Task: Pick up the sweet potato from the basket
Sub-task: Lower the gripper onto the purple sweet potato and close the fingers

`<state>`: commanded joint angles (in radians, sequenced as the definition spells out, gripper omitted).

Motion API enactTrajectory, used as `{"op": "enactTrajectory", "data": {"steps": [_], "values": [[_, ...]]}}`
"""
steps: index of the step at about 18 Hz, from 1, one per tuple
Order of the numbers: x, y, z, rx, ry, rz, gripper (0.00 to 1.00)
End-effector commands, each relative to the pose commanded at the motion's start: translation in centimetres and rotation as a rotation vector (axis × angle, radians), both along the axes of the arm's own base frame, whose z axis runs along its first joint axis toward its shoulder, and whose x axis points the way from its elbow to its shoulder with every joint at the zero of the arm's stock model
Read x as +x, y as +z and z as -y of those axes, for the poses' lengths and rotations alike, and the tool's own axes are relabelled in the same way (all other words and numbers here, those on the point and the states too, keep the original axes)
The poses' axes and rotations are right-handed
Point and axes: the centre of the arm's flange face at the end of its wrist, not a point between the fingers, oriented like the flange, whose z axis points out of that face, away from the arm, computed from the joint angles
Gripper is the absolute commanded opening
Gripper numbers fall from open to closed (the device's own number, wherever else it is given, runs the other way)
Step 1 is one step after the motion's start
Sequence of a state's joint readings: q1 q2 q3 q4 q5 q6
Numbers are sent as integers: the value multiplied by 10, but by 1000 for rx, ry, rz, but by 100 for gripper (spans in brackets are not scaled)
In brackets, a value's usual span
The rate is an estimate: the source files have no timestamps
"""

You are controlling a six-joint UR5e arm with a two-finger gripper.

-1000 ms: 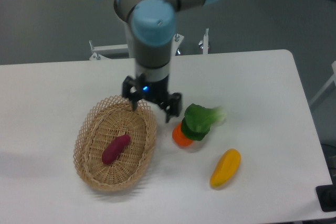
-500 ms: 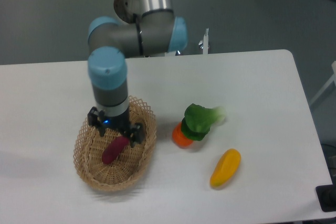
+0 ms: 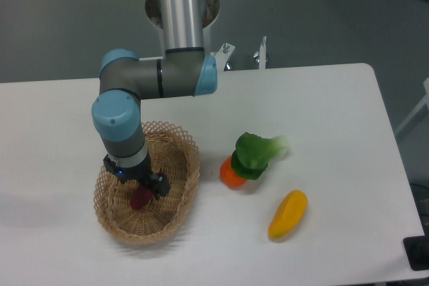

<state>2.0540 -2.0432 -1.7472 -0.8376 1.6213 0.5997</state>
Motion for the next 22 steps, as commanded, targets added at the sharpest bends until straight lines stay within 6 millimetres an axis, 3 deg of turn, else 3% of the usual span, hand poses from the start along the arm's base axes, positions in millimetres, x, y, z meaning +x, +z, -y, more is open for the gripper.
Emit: {"op": "enactTrajectory", "data": {"steps": [9,15,22], "values": [[5,-5,-1,-13,-11,-9,98],[5,-6,-2,-14,-13,-7,62],[5,-2,-2,-9,-20,-10,34]]}}
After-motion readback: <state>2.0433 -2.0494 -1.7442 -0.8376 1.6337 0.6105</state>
